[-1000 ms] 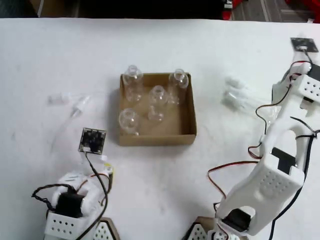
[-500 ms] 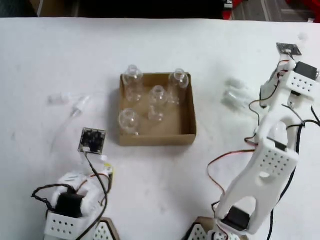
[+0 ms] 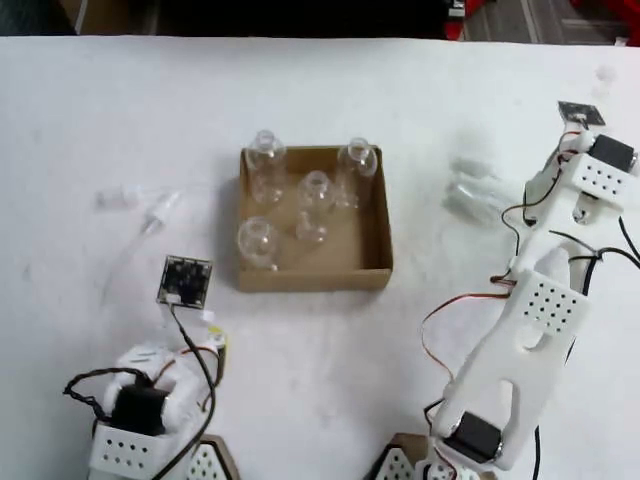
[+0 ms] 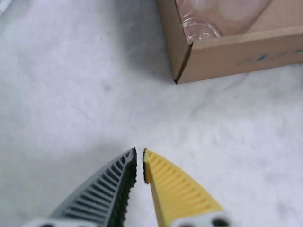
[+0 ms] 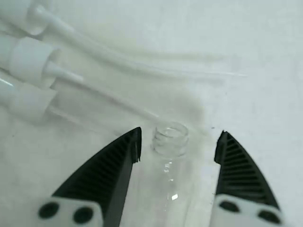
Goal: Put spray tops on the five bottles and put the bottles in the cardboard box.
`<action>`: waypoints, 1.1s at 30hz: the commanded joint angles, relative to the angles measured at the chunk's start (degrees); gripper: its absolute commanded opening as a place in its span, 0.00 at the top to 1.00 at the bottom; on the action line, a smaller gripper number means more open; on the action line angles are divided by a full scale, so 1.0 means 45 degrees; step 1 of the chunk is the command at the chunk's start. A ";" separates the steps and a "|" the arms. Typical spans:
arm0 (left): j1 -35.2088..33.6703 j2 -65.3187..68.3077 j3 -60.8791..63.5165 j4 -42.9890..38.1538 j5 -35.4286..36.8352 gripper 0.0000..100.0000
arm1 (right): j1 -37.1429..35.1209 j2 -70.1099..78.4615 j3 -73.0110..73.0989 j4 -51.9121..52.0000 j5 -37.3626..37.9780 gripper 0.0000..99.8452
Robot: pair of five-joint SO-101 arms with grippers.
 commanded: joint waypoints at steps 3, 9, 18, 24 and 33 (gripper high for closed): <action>0.0166 -0.0107 0.0000 0.0078 0.0176 0.97 | 0.0225 -0.0205 -0.0547 0.0381 -0.0098 0.80; 0.0166 -0.0107 0.0000 0.0078 0.0176 0.97 | 0.0225 -0.0225 -0.0625 0.0381 -0.0098 0.84; 0.0166 -0.0107 0.0000 0.0078 0.0176 0.97 | 0.0283 -0.0225 -0.0567 0.0459 -0.0039 0.94; 0.0166 -0.0107 0.0000 0.0078 0.0176 0.97 | 0.0322 -0.0283 -0.0625 0.0479 -0.0039 0.98; 0.0166 -0.0107 0.0000 0.0078 0.0176 0.97 | 0.0791 -0.3096 -0.0488 0.0537 -0.0078 0.99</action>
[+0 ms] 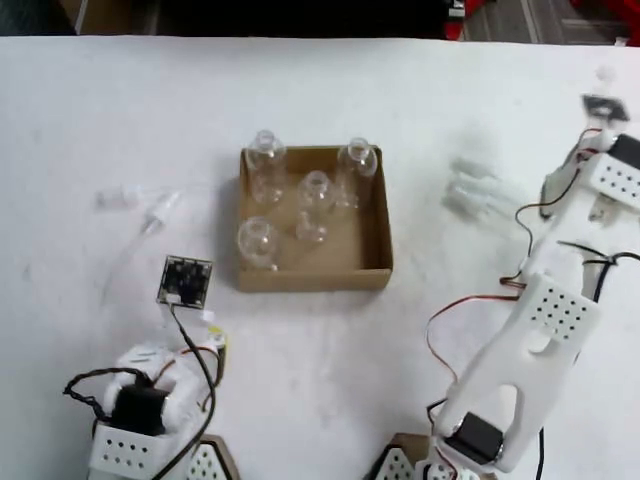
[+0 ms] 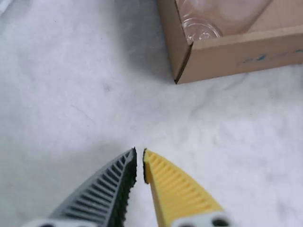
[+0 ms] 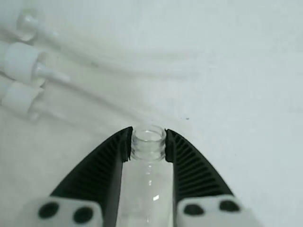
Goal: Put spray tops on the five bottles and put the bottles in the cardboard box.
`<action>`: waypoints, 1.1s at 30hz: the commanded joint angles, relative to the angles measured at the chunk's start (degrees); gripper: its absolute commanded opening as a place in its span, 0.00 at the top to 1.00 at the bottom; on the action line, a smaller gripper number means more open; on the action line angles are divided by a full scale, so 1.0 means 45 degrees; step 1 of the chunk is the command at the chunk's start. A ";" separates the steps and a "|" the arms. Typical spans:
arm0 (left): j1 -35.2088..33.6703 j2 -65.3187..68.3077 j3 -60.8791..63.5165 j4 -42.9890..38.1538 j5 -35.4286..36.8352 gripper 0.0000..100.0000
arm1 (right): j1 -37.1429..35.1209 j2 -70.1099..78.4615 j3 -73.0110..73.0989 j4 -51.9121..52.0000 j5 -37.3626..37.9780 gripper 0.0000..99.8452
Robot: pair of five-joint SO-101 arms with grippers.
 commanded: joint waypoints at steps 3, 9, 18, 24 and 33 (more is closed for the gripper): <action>0.0166 -0.0107 0.0000 0.0078 0.0176 0.97 | 0.0225 -0.2921 0.0039 0.0440 -0.0078 0.99; 0.0166 -0.0107 0.0000 0.0078 0.0176 0.97 | -0.0244 -0.6632 0.3458 0.0400 -0.0098 0.99; 0.0166 -0.0107 0.0000 0.0078 0.0176 0.97 | -0.1377 -1.2884 0.8029 0.0361 -0.0078 0.98; 0.0166 -0.0107 0.0000 0.0078 0.0176 0.97 | -0.1768 -1.5756 1.0452 -0.0830 -0.0098 0.98; 0.0166 -0.0107 0.0000 0.0078 0.0176 0.97 | -0.1807 -1.9526 1.7348 -0.6730 -0.0137 0.98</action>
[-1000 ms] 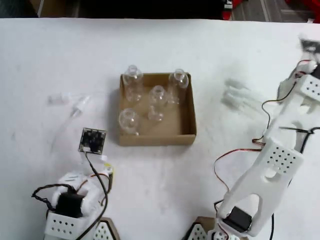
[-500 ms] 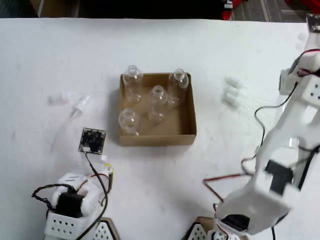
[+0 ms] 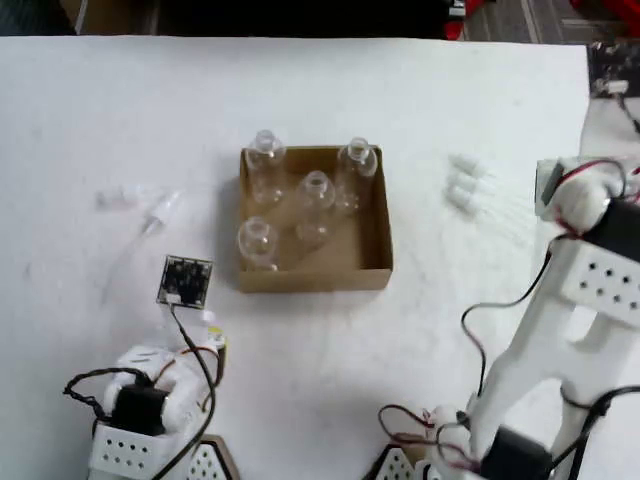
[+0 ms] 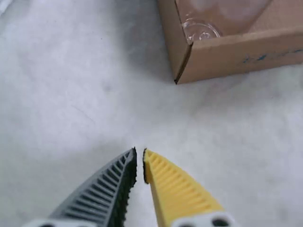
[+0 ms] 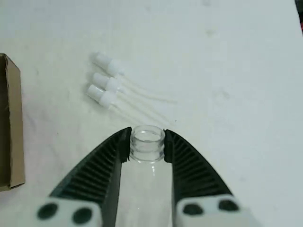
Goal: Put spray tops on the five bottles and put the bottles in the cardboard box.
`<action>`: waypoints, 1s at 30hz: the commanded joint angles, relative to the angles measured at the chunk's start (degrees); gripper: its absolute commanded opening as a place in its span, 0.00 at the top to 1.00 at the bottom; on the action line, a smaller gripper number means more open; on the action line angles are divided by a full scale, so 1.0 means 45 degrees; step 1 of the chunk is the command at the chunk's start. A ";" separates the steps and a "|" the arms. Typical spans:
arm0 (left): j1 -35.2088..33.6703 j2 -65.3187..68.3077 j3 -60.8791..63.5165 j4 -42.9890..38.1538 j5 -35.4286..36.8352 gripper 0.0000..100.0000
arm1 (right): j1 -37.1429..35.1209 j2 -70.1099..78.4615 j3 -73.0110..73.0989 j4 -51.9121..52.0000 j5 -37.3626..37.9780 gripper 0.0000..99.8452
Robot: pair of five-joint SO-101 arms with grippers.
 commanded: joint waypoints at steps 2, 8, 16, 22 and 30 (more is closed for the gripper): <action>0.0166 -0.0107 0.0000 0.0078 0.0176 0.97 | -0.0303 -0.2491 0.3419 -0.3663 -0.0195 0.98; 0.0166 -0.0107 0.0000 0.0078 0.0176 0.97 | -0.1123 -0.5480 0.6584 -0.6632 -0.2950 0.98; 0.0166 -0.0107 0.0000 0.0078 0.0176 0.97 | -0.2940 -0.7570 0.9553 -0.8606 -0.4747 0.98; 0.0166 -0.0107 0.0000 0.0078 0.0176 0.97 | -0.6085 -0.9563 1.2679 -1.0716 -0.4708 0.98; 0.0166 -0.0107 0.0000 0.0078 0.0176 0.97 | -0.8234 -1.1673 1.7172 -1.6498 -0.4708 0.98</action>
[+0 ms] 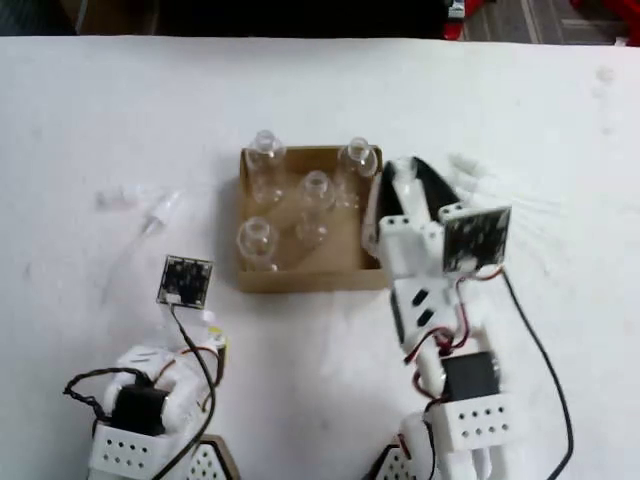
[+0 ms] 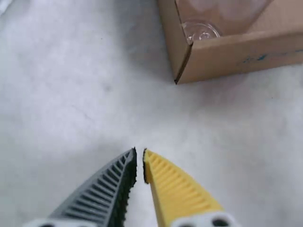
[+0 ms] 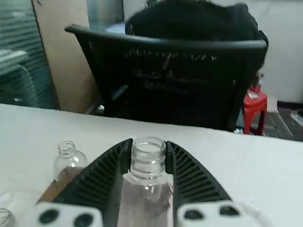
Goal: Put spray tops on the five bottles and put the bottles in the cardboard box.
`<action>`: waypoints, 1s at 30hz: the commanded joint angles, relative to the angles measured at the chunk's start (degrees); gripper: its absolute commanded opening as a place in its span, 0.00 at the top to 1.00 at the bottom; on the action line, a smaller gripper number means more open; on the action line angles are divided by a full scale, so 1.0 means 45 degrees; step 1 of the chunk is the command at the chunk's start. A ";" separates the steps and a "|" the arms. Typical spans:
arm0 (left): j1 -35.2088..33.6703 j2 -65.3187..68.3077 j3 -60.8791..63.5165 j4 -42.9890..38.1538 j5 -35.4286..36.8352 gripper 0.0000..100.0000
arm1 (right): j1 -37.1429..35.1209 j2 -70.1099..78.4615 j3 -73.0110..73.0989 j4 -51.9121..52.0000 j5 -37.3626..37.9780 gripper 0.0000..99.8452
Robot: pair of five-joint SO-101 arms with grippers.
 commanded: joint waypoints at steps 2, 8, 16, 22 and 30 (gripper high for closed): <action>0.0166 -0.0107 0.0000 0.0078 0.0176 0.97 | -0.0537 -0.0479 0.1289 -0.2335 -0.0117 0.98; 0.0166 -0.0107 0.0000 0.0078 0.0176 0.97 | -0.0537 -0.0498 0.2579 -0.3624 -0.0117 0.98; 0.0166 -0.0107 0.0000 0.0078 0.0176 0.97 | -0.0967 -0.0459 0.4278 -0.6593 -0.0117 0.98; 0.0166 -0.0107 0.0000 0.0078 0.0176 0.97 | -0.1065 -0.0459 0.4317 -0.6515 -0.0117 0.98; 0.0166 -0.0107 0.0000 0.0078 0.0176 0.97 | -0.1026 -0.0440 0.4747 -0.5871 -0.0117 0.98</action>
